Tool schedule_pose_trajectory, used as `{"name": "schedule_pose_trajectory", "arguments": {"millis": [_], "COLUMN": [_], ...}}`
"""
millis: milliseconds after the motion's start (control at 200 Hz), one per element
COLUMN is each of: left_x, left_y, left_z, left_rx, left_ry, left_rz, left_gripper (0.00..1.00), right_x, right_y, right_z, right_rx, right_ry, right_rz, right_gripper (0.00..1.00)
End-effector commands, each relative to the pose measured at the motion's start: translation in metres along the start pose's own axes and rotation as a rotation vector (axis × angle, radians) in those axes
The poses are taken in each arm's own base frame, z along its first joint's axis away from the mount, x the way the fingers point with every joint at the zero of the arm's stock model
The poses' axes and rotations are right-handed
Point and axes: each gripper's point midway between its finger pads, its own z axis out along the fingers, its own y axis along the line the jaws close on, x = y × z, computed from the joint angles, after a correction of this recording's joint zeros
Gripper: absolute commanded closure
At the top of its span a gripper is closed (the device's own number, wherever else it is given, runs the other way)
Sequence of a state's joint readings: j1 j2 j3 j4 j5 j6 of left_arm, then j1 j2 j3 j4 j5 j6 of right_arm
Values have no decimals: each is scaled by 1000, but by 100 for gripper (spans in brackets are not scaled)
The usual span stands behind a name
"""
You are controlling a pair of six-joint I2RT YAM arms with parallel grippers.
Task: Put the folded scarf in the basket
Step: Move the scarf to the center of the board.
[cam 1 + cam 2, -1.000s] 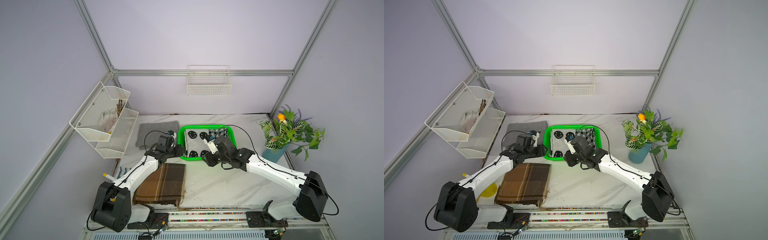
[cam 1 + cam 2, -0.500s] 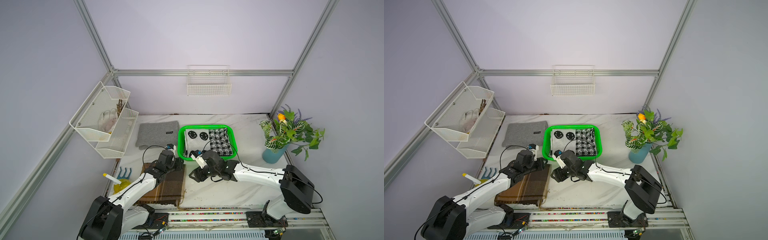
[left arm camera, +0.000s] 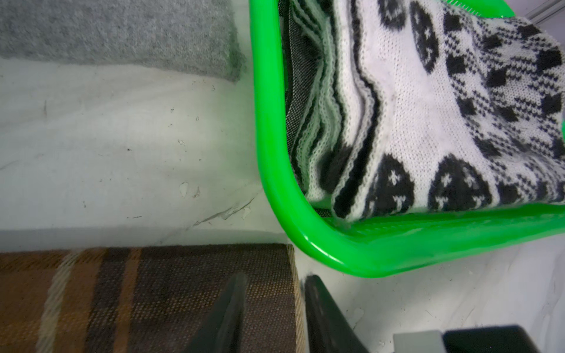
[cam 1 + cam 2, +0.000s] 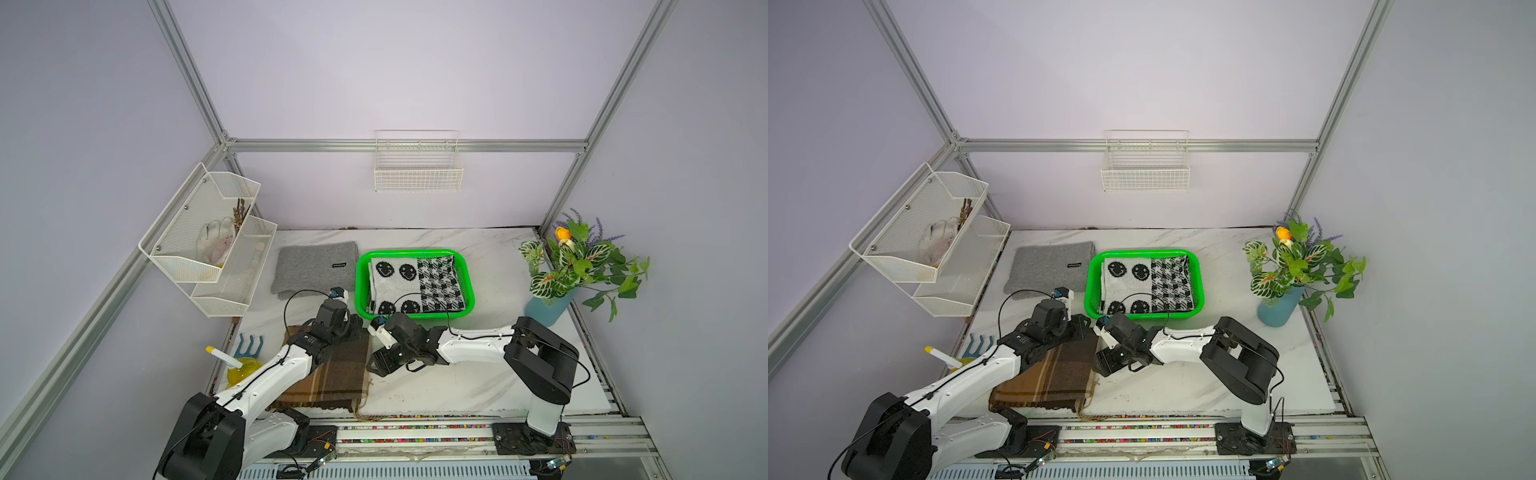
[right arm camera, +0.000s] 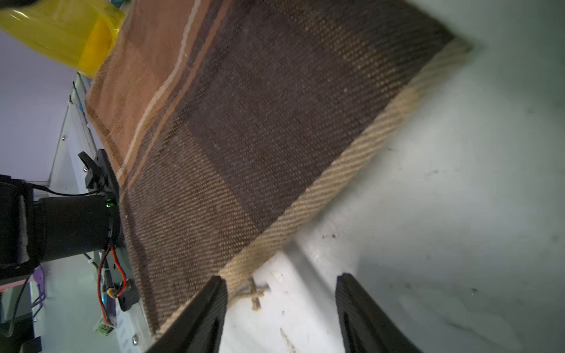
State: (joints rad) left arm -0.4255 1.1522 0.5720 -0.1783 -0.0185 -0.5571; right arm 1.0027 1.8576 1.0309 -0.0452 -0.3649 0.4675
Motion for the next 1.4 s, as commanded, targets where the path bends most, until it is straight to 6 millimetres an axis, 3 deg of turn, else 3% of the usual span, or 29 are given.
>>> {"name": "schedule_pose_trajectory", "arguments": {"millis": [0,470,655,765,875,940,975,1125,1395], "left_x": [-17,-17,-16,-15,-15,-15,-14,-10,-10], "left_y": [-4,-3,-5,-6,-7,-7,-7,-6,-9], "left_z": [2,2,5,5,5,5,5,6,5], "left_rx": [12,16,23,29,34,36,38,36,55], "left_ry": [-53,-69,-56,-53,-54,-52,-49,-38,-32], "left_rz": [7,21,20,19,19,21,20,20,21], "left_gripper": [62,62,62,62,62,62,62,62,62], "right_x": [-11,4,6,7,5,4,3,0,5], "right_y": [18,33,52,59,58,57,57,39,-24], "right_z": [9,42,50,53,52,52,52,41,-16], "right_rx": [-77,-157,-230,-236,-232,-227,-227,-180,-72], "right_ry": [-16,35,27,18,-2,-5,-8,-49,-103], "right_rz": [6,45,43,27,29,21,20,36,93], "right_gripper": [37,39,54,74,79,88,98,100,100]}}
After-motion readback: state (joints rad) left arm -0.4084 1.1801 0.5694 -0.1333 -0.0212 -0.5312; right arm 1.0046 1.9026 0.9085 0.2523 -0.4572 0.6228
